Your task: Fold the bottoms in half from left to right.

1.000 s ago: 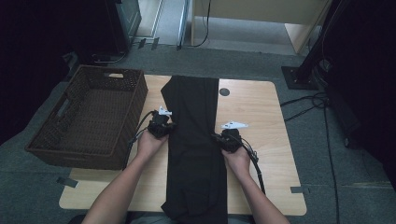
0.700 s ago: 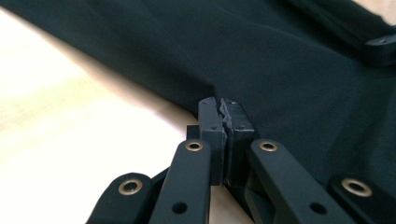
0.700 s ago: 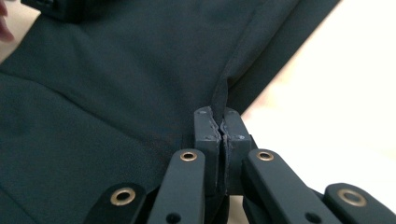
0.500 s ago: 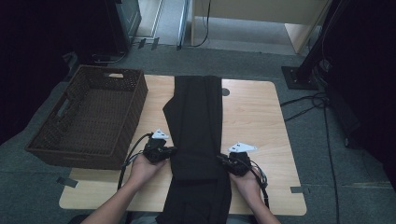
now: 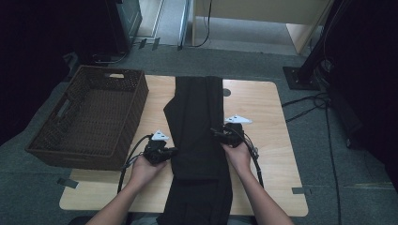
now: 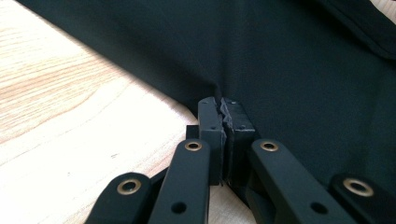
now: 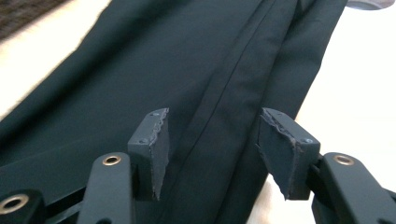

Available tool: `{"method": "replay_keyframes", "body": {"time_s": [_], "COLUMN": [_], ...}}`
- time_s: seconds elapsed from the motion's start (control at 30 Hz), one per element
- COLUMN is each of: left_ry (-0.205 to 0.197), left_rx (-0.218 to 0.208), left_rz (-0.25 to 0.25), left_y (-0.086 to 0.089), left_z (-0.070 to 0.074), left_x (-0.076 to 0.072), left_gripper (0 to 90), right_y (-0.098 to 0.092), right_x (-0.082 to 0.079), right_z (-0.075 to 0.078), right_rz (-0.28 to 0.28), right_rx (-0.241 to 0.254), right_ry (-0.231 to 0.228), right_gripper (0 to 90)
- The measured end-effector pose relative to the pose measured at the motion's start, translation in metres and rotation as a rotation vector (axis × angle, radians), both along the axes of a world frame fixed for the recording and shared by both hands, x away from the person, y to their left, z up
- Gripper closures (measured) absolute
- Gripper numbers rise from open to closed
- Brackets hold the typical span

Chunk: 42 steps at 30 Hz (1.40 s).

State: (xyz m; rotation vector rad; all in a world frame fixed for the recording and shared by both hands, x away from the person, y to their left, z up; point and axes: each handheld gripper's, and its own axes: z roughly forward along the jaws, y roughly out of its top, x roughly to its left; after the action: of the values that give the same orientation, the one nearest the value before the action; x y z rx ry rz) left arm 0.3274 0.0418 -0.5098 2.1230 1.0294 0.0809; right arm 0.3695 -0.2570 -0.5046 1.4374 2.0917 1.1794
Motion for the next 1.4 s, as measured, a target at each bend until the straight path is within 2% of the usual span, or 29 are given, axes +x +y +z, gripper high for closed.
{"method": "replay_keyframes", "body": {"time_s": [0.2, 0.43, 0.5, 0.57, 0.73, 0.8, 0.87, 0.97, 1.03, 1.13, 1.23, 1.3, 1.4], "left_ry": [0.011, 0.000, -0.001, -0.003, 0.001, 0.002, 0.005, 0.014, 0.030, 0.028, 0.010, 0.008, 0.003], "left_rx": [-0.011, 0.000, -0.001, -0.004, -0.012, -0.011, -0.014, -0.021, -0.024, -0.039, -0.054, -0.065, -0.057], "left_rz": [0.010, 0.010, 0.011, 0.012, 0.018, 0.017, 0.020, 0.022, 0.020, 0.009, 0.014, 0.016, 0.034], "left_y": [0.002, 0.000, 0.001, 0.001, 0.000, 0.001, 0.001, 0.001, 0.002, 0.003, 0.005, 0.007, 0.005], "left_z": [-0.001, -0.001, -0.001, -0.001, -0.002, -0.002, -0.002, -0.002, -0.001, 0.004, 0.016, 0.019, 0.024], "left_x": [0.000, -0.001, -0.002, -0.002, -0.001, -0.001, -0.001, 0.000, 0.001, 0.003, 0.011, 0.016, 0.030], "left_gripper": [88.3, 88.2, 88.1, 88.0, 87.7, 87.5, 87.3, 86.2, 81.2, 71.6, 63.1, 59.1, 55.2], "right_y": [0.007, 0.016, 0.018, 0.018, 0.019, 0.020, 0.020, 0.017, 0.014, 0.008, 0.002, -0.002, -0.006], "right_x": [0.020, 0.034, 0.035, 0.035, 0.032, 0.031, 0.031, 0.029, 0.026, 0.020, 0.007, -0.006, -0.022], "right_z": [-0.009, -0.015, -0.015, -0.015, -0.017, -0.017, -0.017, -0.016, -0.014, -0.012, -0.011, -0.012, -0.012], "right_rz": [-0.036, -0.055, -0.055, -0.052, -0.029, -0.020, -0.024, -0.021, -0.025, -0.011, 0.011, 0.027, 0.061], "right_rx": [-0.083, -0.120, -0.147, -0.148, -0.138, -0.132, -0.115, -0.097, -0.088, -0.071, -0.077, -0.062, -0.037], "right_ry": [-0.003, 0.024, 0.006, 0.002, -0.024, -0.025, -0.016, 0.003, 0.022, 0.050, 0.055, 0.060, 0.076], "right_gripper": [41.6, 40.8, 43.3, 45.4, 64.6, 72.3, 83.7, 87.1, 87.5, 87.7, 87.8, 87.8, 87.9]}}
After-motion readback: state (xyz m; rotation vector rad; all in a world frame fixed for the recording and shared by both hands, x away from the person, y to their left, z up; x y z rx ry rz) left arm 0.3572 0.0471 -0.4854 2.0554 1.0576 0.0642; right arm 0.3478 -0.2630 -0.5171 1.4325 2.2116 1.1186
